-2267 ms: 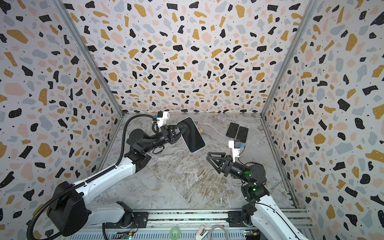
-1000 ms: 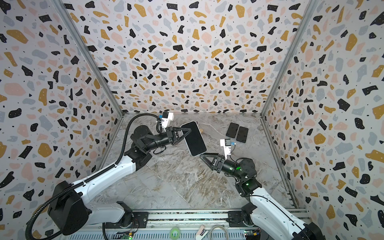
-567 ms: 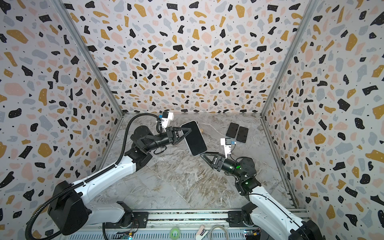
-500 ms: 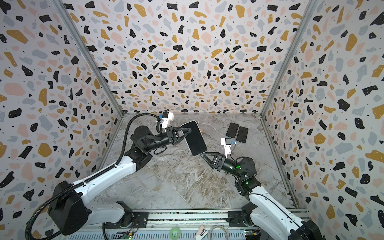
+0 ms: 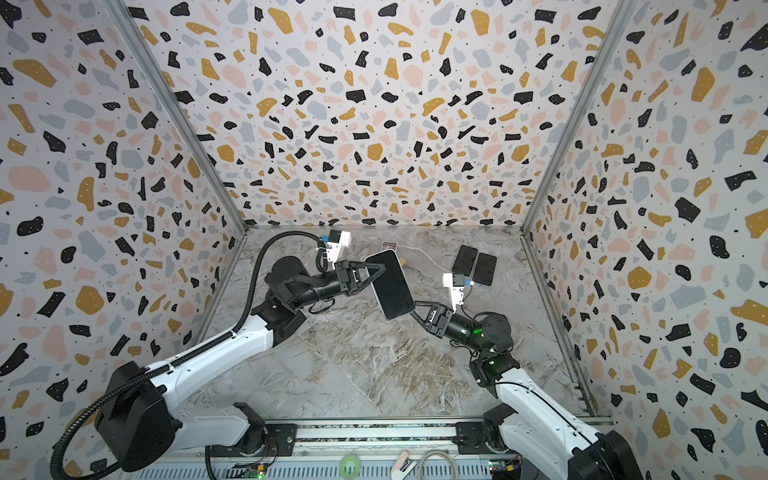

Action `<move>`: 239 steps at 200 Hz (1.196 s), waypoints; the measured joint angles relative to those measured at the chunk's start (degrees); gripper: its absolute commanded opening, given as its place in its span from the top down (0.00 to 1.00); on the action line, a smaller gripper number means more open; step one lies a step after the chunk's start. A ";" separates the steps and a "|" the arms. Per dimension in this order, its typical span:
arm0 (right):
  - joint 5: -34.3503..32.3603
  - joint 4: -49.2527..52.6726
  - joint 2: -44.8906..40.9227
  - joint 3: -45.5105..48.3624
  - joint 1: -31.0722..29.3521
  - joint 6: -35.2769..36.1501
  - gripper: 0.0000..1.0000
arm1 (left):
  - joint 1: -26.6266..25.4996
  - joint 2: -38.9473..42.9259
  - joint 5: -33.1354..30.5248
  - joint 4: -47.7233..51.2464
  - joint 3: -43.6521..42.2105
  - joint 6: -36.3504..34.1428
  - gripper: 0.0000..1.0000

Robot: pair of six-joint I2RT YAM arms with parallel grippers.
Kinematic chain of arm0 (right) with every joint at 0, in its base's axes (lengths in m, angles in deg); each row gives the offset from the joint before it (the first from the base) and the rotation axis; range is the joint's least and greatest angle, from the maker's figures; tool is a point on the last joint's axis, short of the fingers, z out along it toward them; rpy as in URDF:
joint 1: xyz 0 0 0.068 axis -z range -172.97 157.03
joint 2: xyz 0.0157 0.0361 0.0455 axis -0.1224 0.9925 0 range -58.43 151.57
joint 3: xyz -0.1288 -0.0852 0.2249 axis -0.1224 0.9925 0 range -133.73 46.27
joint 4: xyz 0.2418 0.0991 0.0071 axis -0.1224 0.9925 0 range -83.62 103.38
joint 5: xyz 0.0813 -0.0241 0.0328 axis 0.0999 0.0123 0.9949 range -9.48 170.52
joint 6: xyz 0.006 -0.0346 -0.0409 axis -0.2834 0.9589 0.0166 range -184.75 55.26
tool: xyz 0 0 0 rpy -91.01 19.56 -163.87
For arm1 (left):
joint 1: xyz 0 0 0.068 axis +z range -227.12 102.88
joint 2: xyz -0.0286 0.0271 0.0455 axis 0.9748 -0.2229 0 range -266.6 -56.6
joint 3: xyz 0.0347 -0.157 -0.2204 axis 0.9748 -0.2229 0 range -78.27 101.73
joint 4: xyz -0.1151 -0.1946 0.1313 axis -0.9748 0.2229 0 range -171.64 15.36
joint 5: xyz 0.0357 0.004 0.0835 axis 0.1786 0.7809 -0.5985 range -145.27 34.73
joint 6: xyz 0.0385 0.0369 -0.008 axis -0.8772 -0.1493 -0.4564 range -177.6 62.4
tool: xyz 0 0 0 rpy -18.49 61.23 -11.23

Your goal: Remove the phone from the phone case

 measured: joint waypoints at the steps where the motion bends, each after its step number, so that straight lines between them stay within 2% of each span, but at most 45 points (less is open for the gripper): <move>1: 0.00 -0.04 0.00 0.07 0.00 0.00 0.75 | 0.00 -0.02 0.02 0.00 0.00 0.00 1.00; 27: 0.20 -2.01 -0.22 1.53 0.00 -1.27 0.83 | -0.04 -0.74 0.13 0.00 0.00 -0.63 1.00; 63: 0.37 -3.65 -0.24 3.48 0.00 -2.97 1.00 | -0.07 -1.99 0.28 -0.26 -0.74 -0.81 1.00; 100: 0.35 -4.04 -0.28 4.57 0.04 -3.80 1.00 | -0.07 -2.78 0.44 -1.22 -1.55 -0.81 1.00; 138: 0.20 -4.04 -0.94 5.44 0.15 -4.00 1.00 | -0.07 -3.69 0.37 -3.04 -2.69 -0.74 0.64; 160: 0.20 -3.91 -1.46 5.90 0.15 -4.02 1.00 | -0.04 -4.68 -0.09 -3.82 -3.61 -0.57 0.50; 182: 0.17 -3.56 -1.46 6.25 0.15 -4.17 1.00 | -0.07 -5.46 -0.11 -4.66 -4.44 -0.26 0.47; 205: 0.13 -3.45 -1.46 6.51 0.15 -4.39 1.00 | -0.09 -5.84 -0.22 -5.40 -4.74 0.04 0.36; 239: 0.04 -3.43 -1.46 6.56 0.15 -4.83 1.00 | -0.11 -5.77 -1.40 -4.90 -4.76 -1.07 0.26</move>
